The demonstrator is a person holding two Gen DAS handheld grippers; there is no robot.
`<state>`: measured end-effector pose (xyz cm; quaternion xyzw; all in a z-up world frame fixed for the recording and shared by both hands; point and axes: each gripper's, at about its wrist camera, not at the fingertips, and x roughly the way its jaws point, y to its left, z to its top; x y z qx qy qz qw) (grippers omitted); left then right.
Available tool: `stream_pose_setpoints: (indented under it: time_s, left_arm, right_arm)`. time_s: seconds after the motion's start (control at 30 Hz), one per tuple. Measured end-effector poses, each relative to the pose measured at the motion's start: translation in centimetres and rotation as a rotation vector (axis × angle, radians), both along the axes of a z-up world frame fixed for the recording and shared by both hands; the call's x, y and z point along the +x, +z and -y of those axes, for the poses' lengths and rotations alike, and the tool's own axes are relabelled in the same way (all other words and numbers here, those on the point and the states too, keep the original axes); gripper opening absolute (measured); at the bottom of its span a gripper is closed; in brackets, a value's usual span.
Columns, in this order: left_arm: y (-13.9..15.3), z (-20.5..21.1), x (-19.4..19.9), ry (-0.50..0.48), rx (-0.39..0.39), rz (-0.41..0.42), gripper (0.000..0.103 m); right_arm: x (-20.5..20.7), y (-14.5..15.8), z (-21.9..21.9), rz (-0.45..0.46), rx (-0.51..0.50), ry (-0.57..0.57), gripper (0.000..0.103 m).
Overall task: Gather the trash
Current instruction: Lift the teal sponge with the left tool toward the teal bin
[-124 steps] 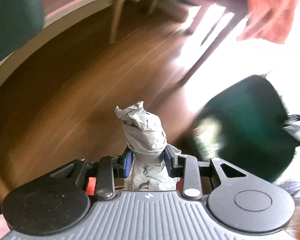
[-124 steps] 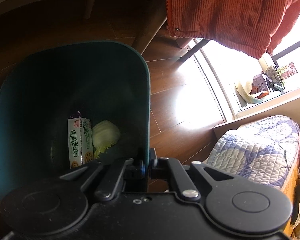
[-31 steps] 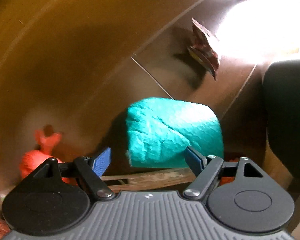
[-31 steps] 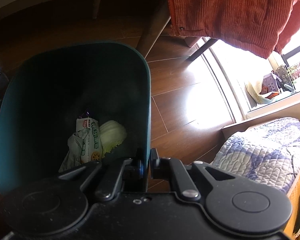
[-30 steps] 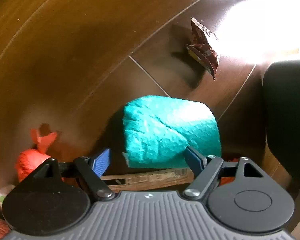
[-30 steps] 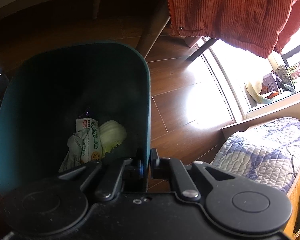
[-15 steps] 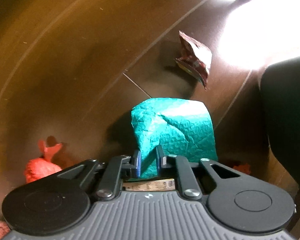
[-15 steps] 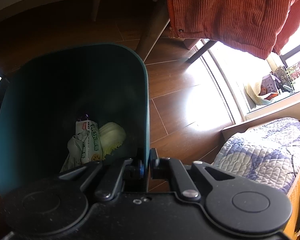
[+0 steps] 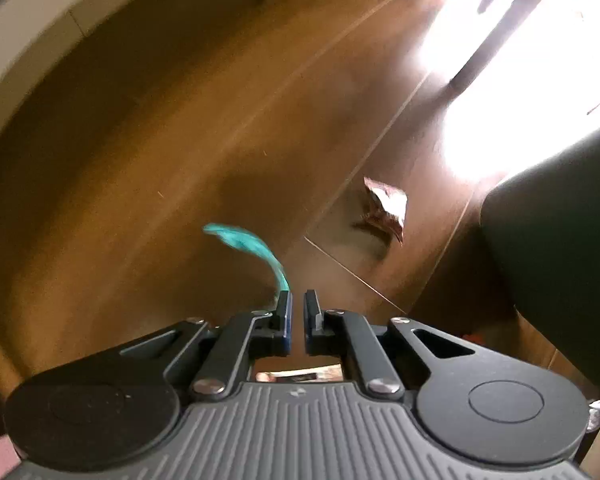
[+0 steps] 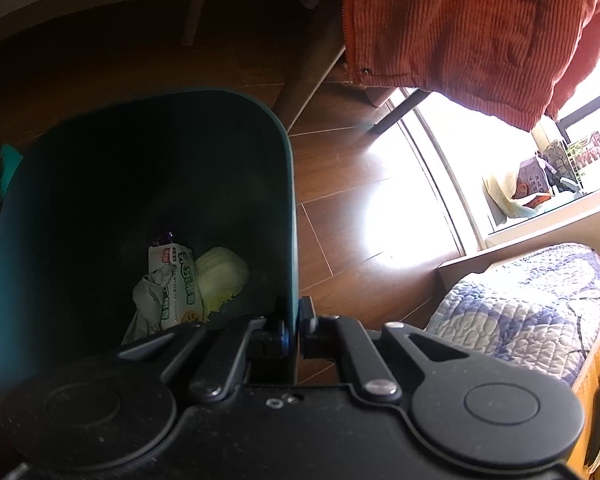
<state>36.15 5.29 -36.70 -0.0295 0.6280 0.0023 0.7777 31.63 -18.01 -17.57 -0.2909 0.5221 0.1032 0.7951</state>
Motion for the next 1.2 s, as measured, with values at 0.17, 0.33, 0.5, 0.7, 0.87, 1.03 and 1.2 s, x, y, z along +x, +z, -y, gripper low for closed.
stream_pose_setpoints:
  time_s: [0.17,0.33,0.5,0.7,0.87,1.03,1.2]
  left_arm:
    - [4.1,-1.2,-0.7,-0.009,0.002,0.055,0.004]
    - [4.4,-3.4,-0.4,0.013,-0.015,0.036,0.004]
    - [1.0,-6.7,1.5,0.143,-0.04,-0.032,0.01]
    - [-3.5,-9.9,3.7,0.273,-0.017,-0.068,0.079]
    - [-8.4,-11.9,5.4,0.397,-0.1,-0.136,0.081]
    - [-9.9,-12.4,6.6,0.516,-0.148,-0.121,0.081]
    - [-11.8,-11.0,8.3,0.538,-0.106,-0.147,0.081]
  right_arm:
    - [-0.1,0.1,-0.4,0.009,-0.001,0.007,0.005]
    - [-0.3,0.2,-0.8,0.007,0.0,0.019,0.006]
    - [0.0,0.1,-0.6,-0.001,-0.002,0.007,0.006]
    - [0.2,-0.1,-0.2,-0.011,-0.006,-0.005,0.005]
    - [0.3,-0.2,0.3,-0.014,-0.002,-0.013,0.005]
    - [0.1,-0.2,0.3,-0.015,-0.001,-0.004,0.005]
    - [0.3,-0.1,0.1,-0.007,0.01,0.001,0.005]
